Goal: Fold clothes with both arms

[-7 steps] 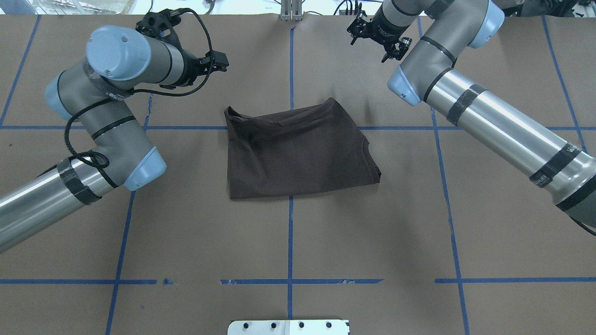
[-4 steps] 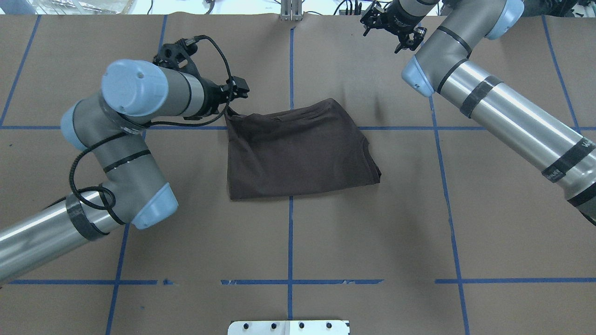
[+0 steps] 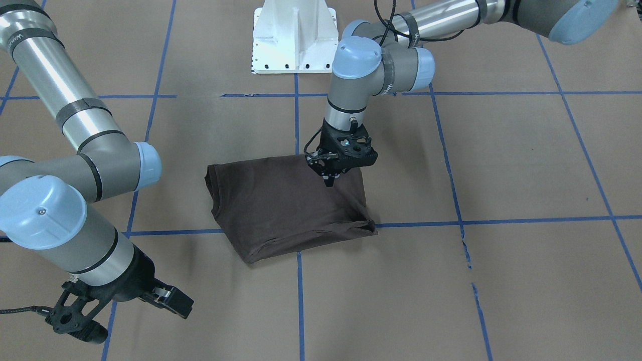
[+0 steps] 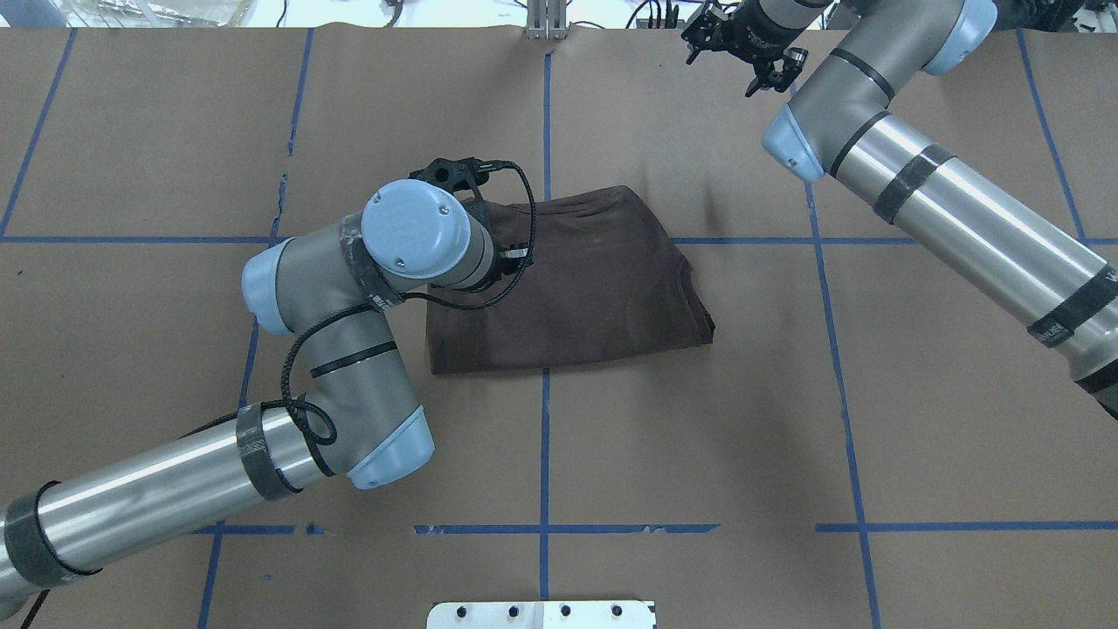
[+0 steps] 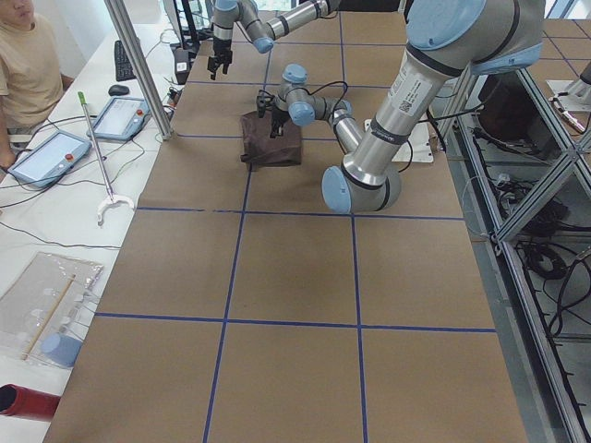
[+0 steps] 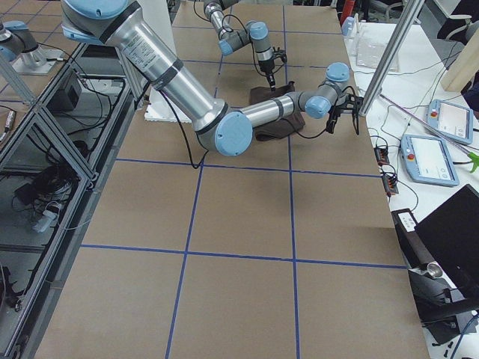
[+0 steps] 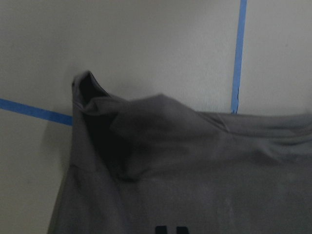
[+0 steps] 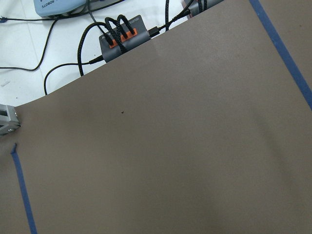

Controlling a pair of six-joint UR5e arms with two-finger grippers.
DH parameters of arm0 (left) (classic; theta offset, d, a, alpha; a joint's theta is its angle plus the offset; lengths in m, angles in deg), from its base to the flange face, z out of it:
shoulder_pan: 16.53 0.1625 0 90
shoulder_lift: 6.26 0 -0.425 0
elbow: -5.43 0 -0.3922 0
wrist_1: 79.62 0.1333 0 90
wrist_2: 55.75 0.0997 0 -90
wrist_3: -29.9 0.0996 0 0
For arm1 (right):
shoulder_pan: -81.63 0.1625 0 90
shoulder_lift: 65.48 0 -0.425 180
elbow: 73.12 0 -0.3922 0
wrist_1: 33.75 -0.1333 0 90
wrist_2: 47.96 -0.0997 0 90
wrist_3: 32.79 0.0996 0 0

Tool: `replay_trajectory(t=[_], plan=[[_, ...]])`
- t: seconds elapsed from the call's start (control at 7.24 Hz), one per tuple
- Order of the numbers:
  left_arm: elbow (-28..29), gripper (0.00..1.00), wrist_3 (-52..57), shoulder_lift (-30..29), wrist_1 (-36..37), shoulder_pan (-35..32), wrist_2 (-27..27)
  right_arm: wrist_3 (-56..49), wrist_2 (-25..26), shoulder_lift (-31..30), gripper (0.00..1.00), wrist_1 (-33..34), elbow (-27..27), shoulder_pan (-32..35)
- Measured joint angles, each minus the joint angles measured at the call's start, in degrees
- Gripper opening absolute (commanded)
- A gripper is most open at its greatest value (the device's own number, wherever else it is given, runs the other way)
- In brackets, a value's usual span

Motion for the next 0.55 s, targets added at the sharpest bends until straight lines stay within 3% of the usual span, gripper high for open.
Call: replay_trajectory(t=[0.28, 0.55], plan=[[9.61, 0.00, 5.48, -2.58, -7.05, -2.29, 2.11, 0.04, 0.02, -0.88, 1.00, -0.03, -1.00, -0.05], [22.91, 0.00, 14.43, -6.30, -17.77, -10.57, 2.25, 0.05, 0.03, -1.48, 1.00, -0.11, -1.41, -0.13]])
